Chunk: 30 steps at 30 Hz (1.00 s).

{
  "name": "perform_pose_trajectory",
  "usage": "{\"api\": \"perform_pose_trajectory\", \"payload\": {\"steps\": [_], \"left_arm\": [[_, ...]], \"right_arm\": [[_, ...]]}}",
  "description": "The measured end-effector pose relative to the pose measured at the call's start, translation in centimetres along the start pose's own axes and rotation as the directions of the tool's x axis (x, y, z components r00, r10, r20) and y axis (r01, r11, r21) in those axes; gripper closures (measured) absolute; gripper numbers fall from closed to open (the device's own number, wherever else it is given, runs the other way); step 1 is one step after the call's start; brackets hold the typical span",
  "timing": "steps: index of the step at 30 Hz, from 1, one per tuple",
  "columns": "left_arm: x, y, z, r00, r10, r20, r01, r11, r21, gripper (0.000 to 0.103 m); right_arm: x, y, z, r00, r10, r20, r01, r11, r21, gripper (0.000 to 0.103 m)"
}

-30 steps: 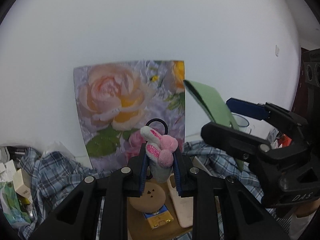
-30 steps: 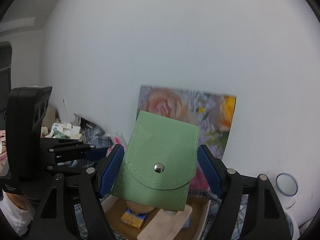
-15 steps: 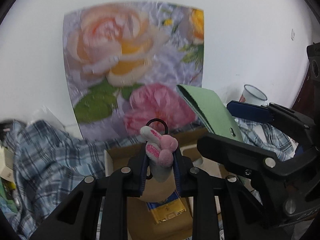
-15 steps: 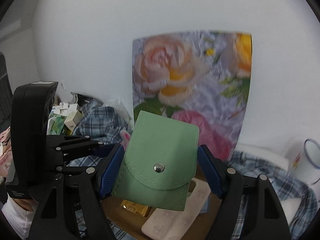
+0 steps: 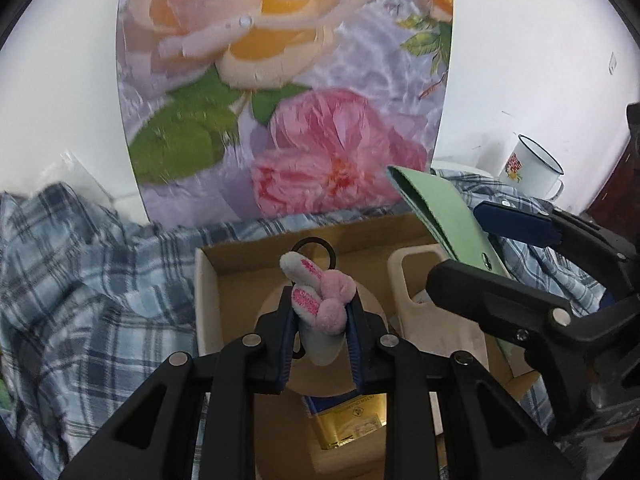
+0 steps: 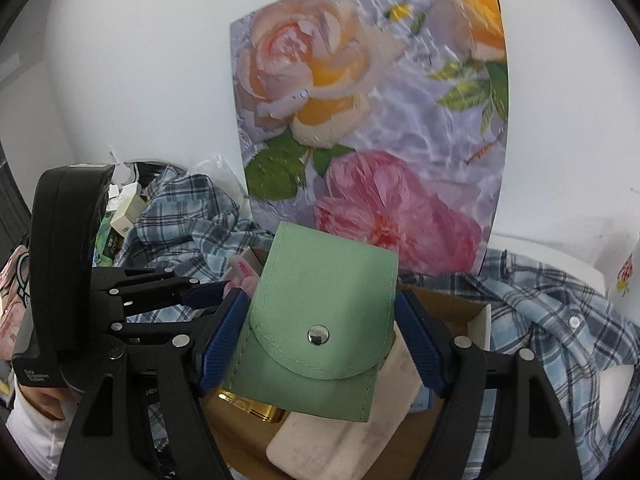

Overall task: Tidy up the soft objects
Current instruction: 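Lower the bunny and pouch into the box and open both grippers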

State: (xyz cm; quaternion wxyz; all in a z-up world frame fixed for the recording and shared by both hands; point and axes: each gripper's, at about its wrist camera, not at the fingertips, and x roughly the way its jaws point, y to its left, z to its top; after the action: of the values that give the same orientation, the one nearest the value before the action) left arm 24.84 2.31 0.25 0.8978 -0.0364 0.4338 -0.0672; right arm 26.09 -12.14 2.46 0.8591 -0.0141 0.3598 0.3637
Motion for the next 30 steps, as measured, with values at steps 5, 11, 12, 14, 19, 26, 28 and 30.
{"api": "perform_pose_trajectory", "payload": {"steps": [5,11,12,14,19,26,28,30], "left_arm": [[-0.4,0.0,0.1,1.000,0.015,0.019,-0.015,1.000,0.002,0.079],[-0.9,0.9,0.5,0.998,0.047,0.036,-0.046,0.998,-0.049,0.014],[-0.9,1.5,0.6,0.997,0.062,0.038,-0.059,0.995,-0.075,0.007],[-0.7,2.7,0.7,0.999,0.001,0.040,0.004,0.993,-0.119,0.000],[-1.1,3.5,0.8,0.998,-0.043,0.054,0.050,0.988,-0.148,0.000],[-2.0,2.7,0.9,0.997,-0.020,0.078,0.029,0.993,-0.113,0.000],[-2.2,2.6,1.0,0.997,-0.017,0.077,0.025,0.994,-0.106,0.000],[-2.6,2.5,1.0,0.996,-0.010,0.083,0.018,0.995,-0.094,0.000]], "right_arm": [[0.8,-0.5,-0.5,1.000,-0.017,-0.023,0.017,1.000,0.016,0.028],[0.7,-0.4,-0.3,0.999,-0.027,-0.030,0.028,1.000,0.015,0.027],[0.6,-0.6,-0.2,0.998,-0.047,-0.029,0.048,0.999,0.023,0.025],[0.2,-1.2,-0.1,0.998,-0.053,-0.020,0.054,0.997,0.048,0.013],[-0.5,-1.5,0.3,0.999,-0.037,-0.006,0.037,0.997,0.066,0.005],[-0.9,-1.0,0.6,0.998,-0.069,-0.003,0.069,0.997,0.045,0.001],[-1.2,-0.9,0.7,0.998,-0.069,0.004,0.068,0.997,0.037,0.001],[-1.5,-0.8,0.8,0.997,-0.069,0.015,0.069,0.997,0.025,0.001]]}}
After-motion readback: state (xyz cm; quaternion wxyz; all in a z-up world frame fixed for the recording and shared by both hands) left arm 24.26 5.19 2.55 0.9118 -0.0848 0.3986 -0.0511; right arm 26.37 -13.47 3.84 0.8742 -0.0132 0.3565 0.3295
